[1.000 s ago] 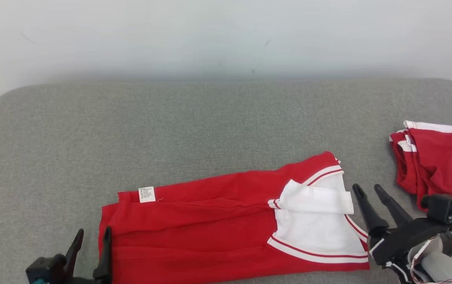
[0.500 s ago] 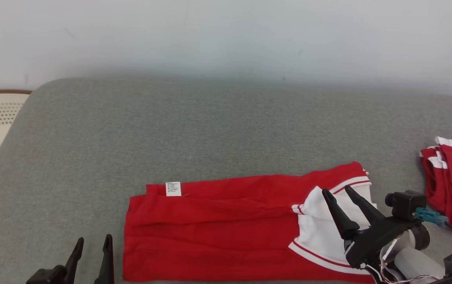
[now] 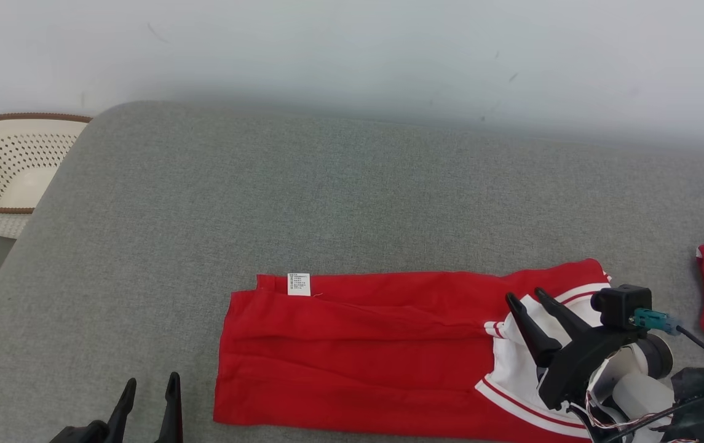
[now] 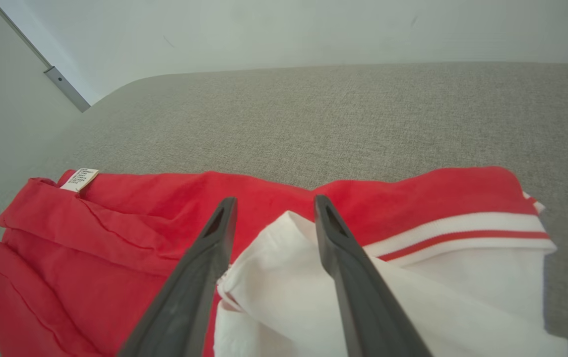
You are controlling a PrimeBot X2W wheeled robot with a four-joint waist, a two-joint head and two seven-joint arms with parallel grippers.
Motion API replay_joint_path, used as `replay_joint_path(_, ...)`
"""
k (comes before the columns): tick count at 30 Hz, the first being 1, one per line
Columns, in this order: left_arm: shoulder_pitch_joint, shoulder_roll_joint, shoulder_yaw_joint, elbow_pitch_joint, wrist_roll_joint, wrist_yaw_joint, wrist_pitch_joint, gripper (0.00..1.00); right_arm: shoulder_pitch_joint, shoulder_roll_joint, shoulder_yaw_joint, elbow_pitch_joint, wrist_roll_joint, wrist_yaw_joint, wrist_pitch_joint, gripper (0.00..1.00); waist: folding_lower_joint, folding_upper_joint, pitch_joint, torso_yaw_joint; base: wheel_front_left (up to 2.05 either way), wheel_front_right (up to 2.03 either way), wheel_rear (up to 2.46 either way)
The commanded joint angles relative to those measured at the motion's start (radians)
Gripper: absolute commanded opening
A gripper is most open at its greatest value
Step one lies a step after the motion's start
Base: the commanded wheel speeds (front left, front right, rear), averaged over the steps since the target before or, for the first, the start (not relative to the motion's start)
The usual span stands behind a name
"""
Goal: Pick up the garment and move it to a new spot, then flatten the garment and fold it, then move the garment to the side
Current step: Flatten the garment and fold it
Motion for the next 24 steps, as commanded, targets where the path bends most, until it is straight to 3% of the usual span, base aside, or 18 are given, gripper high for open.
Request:
replay_joint_path(1,0.017,0.000,0.000,0.000,-0.006,0.003,0.000,1.00,-0.008,0.003,0.006,0.004,-0.006,-0.001,0.004,0.76,0.0000,0.0000,0.002,-0.001,0.00,0.00,0.00)
replay_joint_path(4,0.011,0.000,-0.009,0.002,-0.014,0.007,0.000,1.00,-0.020,0.006,0.017,0.016,-0.007,-0.001,0.015,0.68,0.0000,0.0000,0.004,-0.003,0.00,0.00,0.00)
replay_joint_path(8,-0.003,0.000,-0.018,0.006,-0.025,0.011,0.000,1.00,-0.021,0.013,0.031,0.034,-0.005,-0.001,0.036,0.45,0.0000,0.0000,0.010,-0.007,0.00,0.00,0.00)
replay_joint_path(9,-0.005,0.000,-0.020,0.006,-0.028,0.012,0.000,1.00,-0.023,0.013,0.036,0.035,-0.007,-0.001,0.038,0.27,0.0000,0.0000,0.012,-0.008,0.00,0.00,0.00)
replay_joint_path(10,-0.008,0.000,-0.020,0.005,-0.028,0.012,0.000,1.00,-0.026,0.014,0.037,0.034,-0.006,-0.001,0.036,0.00,0.0000,0.0000,0.013,-0.009,0.00,0.00,0.00)
replay_joint_path(24,0.005,0.000,-0.023,-0.015,-0.049,0.015,0.000,1.00,0.064,-0.018,0.048,-0.074,0.024,-0.001,0.006,0.00,0.0000,0.0000,-0.002,-0.069,0.00,0.00,0.00)
